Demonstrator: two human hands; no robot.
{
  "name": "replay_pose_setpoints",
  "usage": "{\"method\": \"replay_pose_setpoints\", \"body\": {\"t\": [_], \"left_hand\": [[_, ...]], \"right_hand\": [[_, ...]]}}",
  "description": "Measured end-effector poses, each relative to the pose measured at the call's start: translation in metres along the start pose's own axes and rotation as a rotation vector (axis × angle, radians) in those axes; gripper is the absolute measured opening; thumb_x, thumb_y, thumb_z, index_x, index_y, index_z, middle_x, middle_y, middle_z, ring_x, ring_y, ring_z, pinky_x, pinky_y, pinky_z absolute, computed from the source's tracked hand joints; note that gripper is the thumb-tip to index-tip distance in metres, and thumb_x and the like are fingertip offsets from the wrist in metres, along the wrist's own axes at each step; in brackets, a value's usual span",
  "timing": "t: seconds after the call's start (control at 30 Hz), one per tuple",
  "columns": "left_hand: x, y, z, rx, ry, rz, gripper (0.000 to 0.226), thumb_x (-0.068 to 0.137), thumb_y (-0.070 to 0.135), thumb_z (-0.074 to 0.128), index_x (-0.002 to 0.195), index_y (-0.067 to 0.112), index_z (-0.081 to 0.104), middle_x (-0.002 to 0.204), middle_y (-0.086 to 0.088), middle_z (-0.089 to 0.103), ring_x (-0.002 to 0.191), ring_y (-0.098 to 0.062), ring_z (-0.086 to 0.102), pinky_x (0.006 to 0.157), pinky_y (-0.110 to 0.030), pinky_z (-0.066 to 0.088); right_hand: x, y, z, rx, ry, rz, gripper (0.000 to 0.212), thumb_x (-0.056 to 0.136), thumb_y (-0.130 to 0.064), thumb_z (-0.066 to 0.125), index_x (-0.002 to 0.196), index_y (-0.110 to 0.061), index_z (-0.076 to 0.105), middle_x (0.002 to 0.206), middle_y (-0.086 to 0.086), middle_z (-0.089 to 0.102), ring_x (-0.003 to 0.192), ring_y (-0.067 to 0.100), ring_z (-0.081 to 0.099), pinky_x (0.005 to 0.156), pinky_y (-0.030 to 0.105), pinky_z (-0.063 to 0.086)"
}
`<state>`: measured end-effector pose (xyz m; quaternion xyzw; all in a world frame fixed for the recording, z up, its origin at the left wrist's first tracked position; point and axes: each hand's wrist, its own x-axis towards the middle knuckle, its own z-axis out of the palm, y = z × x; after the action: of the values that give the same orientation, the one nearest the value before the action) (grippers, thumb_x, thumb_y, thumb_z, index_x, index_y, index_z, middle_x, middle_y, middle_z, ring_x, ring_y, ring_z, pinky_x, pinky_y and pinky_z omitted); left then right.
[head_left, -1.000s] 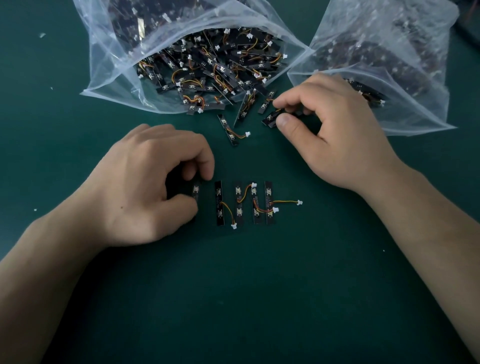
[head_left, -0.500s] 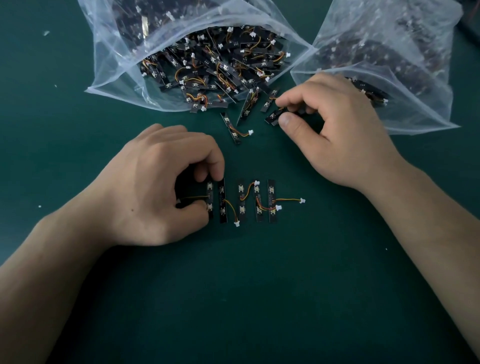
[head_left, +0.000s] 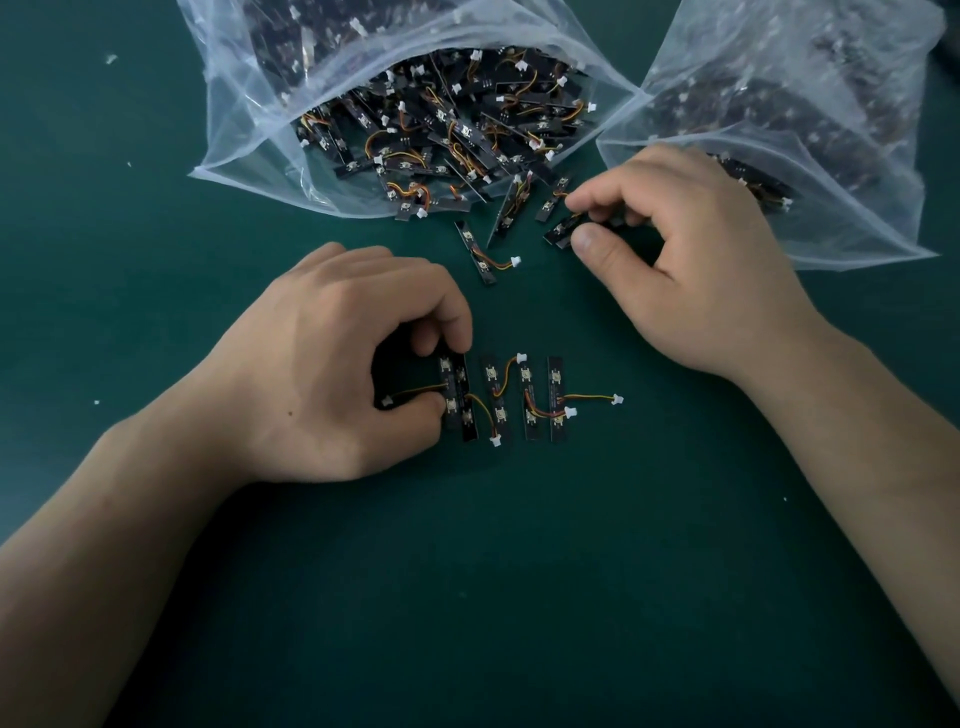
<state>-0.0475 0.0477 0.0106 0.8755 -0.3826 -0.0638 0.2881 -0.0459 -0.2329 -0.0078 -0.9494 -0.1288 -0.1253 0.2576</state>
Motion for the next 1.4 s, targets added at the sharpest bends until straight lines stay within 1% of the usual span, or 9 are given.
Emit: {"method": "replay_pose_setpoints", "body": {"t": [0.13, 0.23, 0.33, 0.47, 0.73, 0.97, 1.13, 1.23, 1.4], "left_hand": [[-0.0004, -0.0005, -0.0001, 0.006, -0.001, -0.005, 0.032, 0.067, 0.034, 0.065, 0.099, 0.031, 0.064, 0.086, 0.019, 0.055, 0.085, -0.009, 0.056, 0.084, -0.036, 0.043], [-0.0009, -0.0008, -0.0006, 0.003, 0.001, 0.0, 0.031, 0.068, 0.036, 0.063, 0.098, 0.031, 0.064, 0.086, 0.018, 0.055, 0.084, -0.009, 0.055, 0.083, -0.039, 0.043], [-0.0007, 0.0011, 0.0019, 0.004, 0.025, 0.006, 0.026, 0.077, 0.047, 0.065, 0.097, 0.03, 0.064, 0.084, 0.017, 0.055, 0.083, -0.01, 0.056, 0.082, -0.044, 0.045], [-0.0004, 0.0033, 0.0049, 0.042, 0.032, 0.004, 0.037, 0.081, 0.062, 0.065, 0.097, 0.029, 0.065, 0.084, 0.015, 0.054, 0.081, -0.015, 0.055, 0.082, -0.045, 0.045], [-0.0011, -0.0002, 0.0028, 0.016, -0.011, 0.026, 0.026, 0.085, 0.049, 0.064, 0.101, 0.031, 0.072, 0.087, 0.014, 0.055, 0.083, -0.016, 0.056, 0.084, -0.041, 0.041], [-0.0018, -0.0009, 0.0021, 0.008, -0.03, 0.048, 0.03, 0.087, 0.046, 0.062, 0.109, 0.031, 0.077, 0.089, 0.011, 0.057, 0.085, -0.02, 0.058, 0.086, -0.047, 0.043], [-0.0022, -0.0021, 0.002, 0.004, -0.024, 0.045, 0.036, 0.084, 0.045, 0.064, 0.116, 0.032, 0.073, 0.09, 0.014, 0.056, 0.085, -0.017, 0.058, 0.087, -0.046, 0.043], [-0.0029, -0.0014, 0.0034, -0.007, 0.002, 0.02, 0.044, 0.077, 0.054, 0.068, 0.115, 0.033, 0.066, 0.089, 0.016, 0.055, 0.086, -0.01, 0.057, 0.088, -0.043, 0.045], [-0.0021, 0.0013, 0.0067, 0.066, 0.009, 0.027, 0.065, 0.066, 0.084, 0.073, 0.104, 0.034, 0.057, 0.089, 0.019, 0.053, 0.082, -0.01, 0.054, 0.081, -0.04, 0.043]], "right_hand": [[-0.0002, -0.0004, 0.0, 0.001, 0.001, -0.001, 0.028, 0.101, -0.034, 0.061, 0.121, -0.018, 0.071, 0.105, -0.005, 0.061, 0.102, 0.016, 0.055, 0.094, 0.034, 0.045], [-0.0003, -0.0005, -0.0003, 0.003, -0.001, 0.0, 0.028, 0.101, -0.035, 0.06, 0.121, -0.018, 0.071, 0.105, -0.006, 0.061, 0.103, 0.016, 0.056, 0.094, 0.034, 0.045], [-0.0001, -0.0005, -0.0005, 0.002, -0.003, 0.001, 0.029, 0.101, -0.036, 0.059, 0.122, -0.018, 0.071, 0.105, -0.008, 0.06, 0.103, 0.015, 0.055, 0.095, 0.033, 0.044], [-0.0003, -0.0005, -0.0004, 0.001, -0.003, 0.002, 0.03, 0.101, -0.036, 0.059, 0.121, -0.018, 0.071, 0.105, -0.007, 0.06, 0.102, 0.014, 0.053, 0.094, 0.033, 0.043], [-0.0004, -0.0002, -0.0003, -0.007, -0.008, 0.006, 0.029, 0.101, -0.036, 0.059, 0.122, -0.019, 0.071, 0.105, -0.009, 0.058, 0.103, 0.011, 0.052, 0.093, 0.031, 0.042], [-0.0004, 0.0002, 0.0002, -0.002, -0.01, 0.008, 0.03, 0.101, -0.037, 0.059, 0.122, -0.02, 0.071, 0.105, -0.011, 0.058, 0.102, 0.01, 0.052, 0.093, 0.03, 0.042], [-0.0004, 0.001, 0.0004, -0.001, -0.007, 0.007, 0.028, 0.101, -0.037, 0.059, 0.121, -0.02, 0.071, 0.105, -0.011, 0.058, 0.102, 0.01, 0.051, 0.093, 0.029, 0.041], [-0.0004, 0.0012, 0.0002, 0.001, -0.007, 0.005, 0.028, 0.101, -0.036, 0.06, 0.121, -0.02, 0.071, 0.105, -0.011, 0.058, 0.102, 0.01, 0.052, 0.093, 0.029, 0.041], [-0.0006, 0.002, 0.0001, 0.008, -0.004, 0.007, 0.029, 0.101, -0.036, 0.06, 0.122, -0.019, 0.071, 0.105, -0.01, 0.058, 0.102, 0.011, 0.052, 0.094, 0.031, 0.043]]}}
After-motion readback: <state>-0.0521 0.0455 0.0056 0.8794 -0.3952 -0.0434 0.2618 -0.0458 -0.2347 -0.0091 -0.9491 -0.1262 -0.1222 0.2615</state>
